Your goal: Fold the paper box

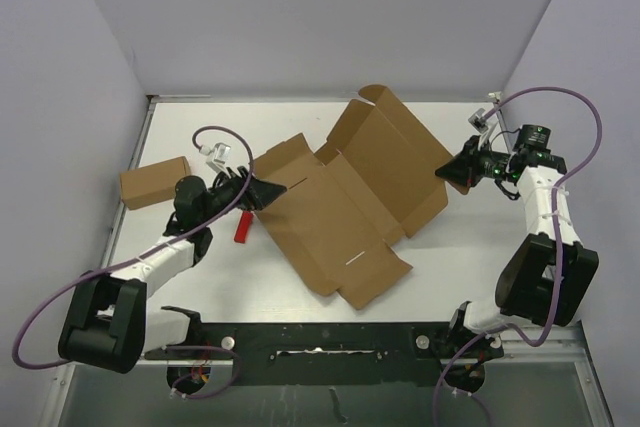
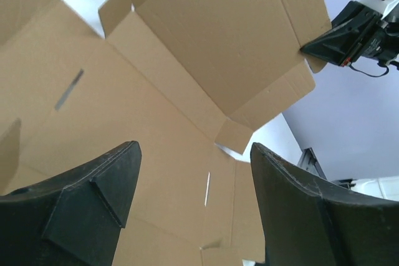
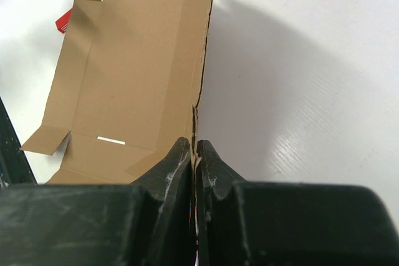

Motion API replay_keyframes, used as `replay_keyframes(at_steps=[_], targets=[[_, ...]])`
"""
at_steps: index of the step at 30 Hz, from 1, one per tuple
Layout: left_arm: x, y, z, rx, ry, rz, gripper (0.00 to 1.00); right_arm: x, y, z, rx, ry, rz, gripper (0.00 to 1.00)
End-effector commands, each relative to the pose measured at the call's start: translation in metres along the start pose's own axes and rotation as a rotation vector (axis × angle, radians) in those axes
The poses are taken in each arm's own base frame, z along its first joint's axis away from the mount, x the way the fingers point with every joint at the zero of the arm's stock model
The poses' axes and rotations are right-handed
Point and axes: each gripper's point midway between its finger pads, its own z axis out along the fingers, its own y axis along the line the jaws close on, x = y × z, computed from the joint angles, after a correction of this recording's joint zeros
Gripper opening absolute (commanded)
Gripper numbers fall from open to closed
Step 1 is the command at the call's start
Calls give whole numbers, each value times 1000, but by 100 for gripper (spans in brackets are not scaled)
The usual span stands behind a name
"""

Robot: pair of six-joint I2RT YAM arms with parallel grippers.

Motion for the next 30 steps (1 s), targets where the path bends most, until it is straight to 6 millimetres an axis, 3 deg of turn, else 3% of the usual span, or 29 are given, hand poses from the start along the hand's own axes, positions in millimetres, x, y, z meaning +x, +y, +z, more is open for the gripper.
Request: replay_keyframes(at_steps=[1,3,6,11,16,20,23,25,26,30], targets=[[-40,-26,17,70,-39,145,65,-38,18,-10,-7,-58,-169,0],[-47,-29,22,82,-35,159,54,-46,22,-11,0,-61,-202,0],[-52,-35,23,103,-16,170,52,-61,29,-17,4,-81,-226,0],[-67,-39,14,60,-53,246,53,-81,42,-26,4,-112,-276,0],[-96,-44,7,3,-114,318,62,-99,49,-34,5,-136,-327,0],[-115,-42,7,33,-122,292,61,-116,63,-39,-30,-168,-371,0],[-139,-50,9,113,-161,272,52,-128,73,-44,-46,-191,-396,0],[-152,-50,17,136,-187,270,34,-135,78,-47,-51,-201,-411,0],[-159,-51,21,143,-197,284,30,-138,80,-48,-51,-203,-418,0],[-183,-67,38,216,-214,355,23,-146,84,-53,-37,-195,-448,0]])
